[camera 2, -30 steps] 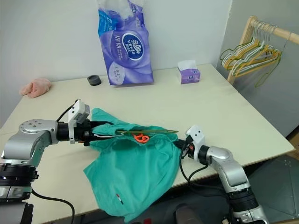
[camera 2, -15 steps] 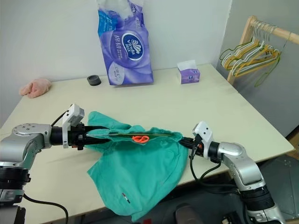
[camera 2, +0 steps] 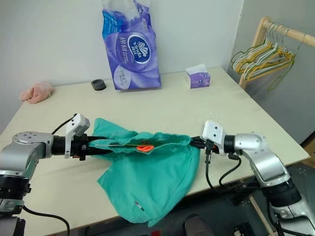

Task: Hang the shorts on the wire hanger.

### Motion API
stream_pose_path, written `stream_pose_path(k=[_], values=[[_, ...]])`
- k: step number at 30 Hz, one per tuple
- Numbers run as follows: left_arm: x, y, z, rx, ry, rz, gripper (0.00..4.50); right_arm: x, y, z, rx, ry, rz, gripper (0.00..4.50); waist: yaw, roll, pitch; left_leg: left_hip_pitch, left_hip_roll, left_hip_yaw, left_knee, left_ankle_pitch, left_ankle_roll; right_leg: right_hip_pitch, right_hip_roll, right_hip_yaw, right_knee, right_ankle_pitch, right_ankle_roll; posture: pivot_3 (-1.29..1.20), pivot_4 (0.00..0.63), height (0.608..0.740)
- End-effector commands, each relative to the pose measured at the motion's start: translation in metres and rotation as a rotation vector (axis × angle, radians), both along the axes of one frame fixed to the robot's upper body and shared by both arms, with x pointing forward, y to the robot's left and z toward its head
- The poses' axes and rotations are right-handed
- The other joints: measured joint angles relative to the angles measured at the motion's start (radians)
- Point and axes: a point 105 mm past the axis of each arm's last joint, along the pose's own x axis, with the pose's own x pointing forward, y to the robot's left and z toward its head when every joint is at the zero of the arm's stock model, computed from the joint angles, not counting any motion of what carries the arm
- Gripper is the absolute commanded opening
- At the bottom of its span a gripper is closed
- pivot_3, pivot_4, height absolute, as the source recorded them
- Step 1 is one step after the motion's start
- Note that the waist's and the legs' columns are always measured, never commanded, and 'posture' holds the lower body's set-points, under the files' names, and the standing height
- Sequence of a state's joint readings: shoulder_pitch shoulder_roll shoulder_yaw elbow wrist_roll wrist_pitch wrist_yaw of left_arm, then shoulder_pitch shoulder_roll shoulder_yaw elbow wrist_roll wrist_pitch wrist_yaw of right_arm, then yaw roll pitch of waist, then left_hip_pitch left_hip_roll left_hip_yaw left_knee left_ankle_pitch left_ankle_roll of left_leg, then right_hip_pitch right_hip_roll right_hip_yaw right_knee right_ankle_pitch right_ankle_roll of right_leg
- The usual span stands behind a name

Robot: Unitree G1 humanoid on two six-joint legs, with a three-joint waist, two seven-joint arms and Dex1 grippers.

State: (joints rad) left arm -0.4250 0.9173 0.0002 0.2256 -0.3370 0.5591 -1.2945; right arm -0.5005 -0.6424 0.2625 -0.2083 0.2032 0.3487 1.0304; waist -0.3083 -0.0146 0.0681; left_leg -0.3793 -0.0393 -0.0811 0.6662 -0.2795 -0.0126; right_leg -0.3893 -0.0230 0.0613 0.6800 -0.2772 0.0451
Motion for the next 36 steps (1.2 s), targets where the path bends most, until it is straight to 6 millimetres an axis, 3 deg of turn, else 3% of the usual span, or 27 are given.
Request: stream_pose_path(k=[1, 4, 7, 9, 15, 27, 36], values=[[0.005, -0.009, 0.008, 0.009, -0.042, -0.028, 2.09, -0.006, 0.021, 0.014, -0.016, -0.018, 0.078, 0.00, 0.000, 0.000, 0.000, 0.000, 0.000, 0.000, 0.000, 0.000, 0.000, 0.000, 0.000, 0.000, 0.000, 0.000, 0.000, -0.32, 0.030, 0.740], [0.007, -0.011, 0.007, 0.003, -0.045, -0.020, 2.09, -0.017, 0.029, 0.015, -0.031, 0.001, 0.145, 0.00, 0.005, -0.001, 0.000, -0.001, 0.000, -0.001, 0.000, 0.000, 0.000, 0.000, 0.000, -0.001, 0.000, 0.000, 0.000, -0.32, 0.030, 0.740], [0.010, -0.012, 0.005, -0.002, -0.049, -0.004, 2.09, -0.020, 0.035, 0.016, -0.030, -0.001, 0.149, 0.70, 0.005, -0.001, 0.000, -0.001, 0.000, -0.001, 0.001, 0.000, 0.000, 0.000, -0.001, 0.000, 0.000, 0.000, 0.000, -0.32, 0.031, 0.740], [0.010, -0.014, 0.002, 0.001, -0.047, -0.003, 2.09, -0.020, 0.035, 0.016, -0.040, 0.000, 0.140, 1.34, 0.004, -0.001, 0.000, -0.001, 0.000, -0.001, 0.001, 0.000, 0.000, 0.000, -0.001, -0.001, 0.000, 0.000, 0.000, -0.32, 0.031, 0.740], [0.009, -0.012, 0.000, 0.004, -0.044, 0.007, 2.09, -0.005, 0.004, -0.001, -0.181, 0.020, -0.065, 3.34, 0.006, -0.001, 0.000, -0.001, -0.001, -0.001, 0.001, 0.000, 0.000, 0.000, -0.001, 0.000, 0.000, 0.000, 0.000, -0.32, 0.034, 0.740], [0.010, -0.015, -0.002, 0.017, -0.046, -0.009, 2.09, 0.004, 0.006, -0.040, -0.287, 0.121, -0.110, 3.37, 0.003, -0.001, 0.000, -0.001, -0.001, 0.000, 0.001, 0.000, 0.000, 0.000, -0.001, 0.000, 0.000, 0.000, 0.000, -0.32, 0.034, 0.740], [0.008, -0.015, -0.006, 0.024, -0.040, -0.011, 2.08, 0.025, 0.034, -0.060, -0.288, 0.058, -0.099, 3.37, -0.001, -0.001, 0.000, -0.001, -0.001, -0.001, 0.000, 0.000, 0.000, -0.001, -0.001, 0.000, 0.000, 0.000, 0.000, -0.32, 0.034, 0.740]])
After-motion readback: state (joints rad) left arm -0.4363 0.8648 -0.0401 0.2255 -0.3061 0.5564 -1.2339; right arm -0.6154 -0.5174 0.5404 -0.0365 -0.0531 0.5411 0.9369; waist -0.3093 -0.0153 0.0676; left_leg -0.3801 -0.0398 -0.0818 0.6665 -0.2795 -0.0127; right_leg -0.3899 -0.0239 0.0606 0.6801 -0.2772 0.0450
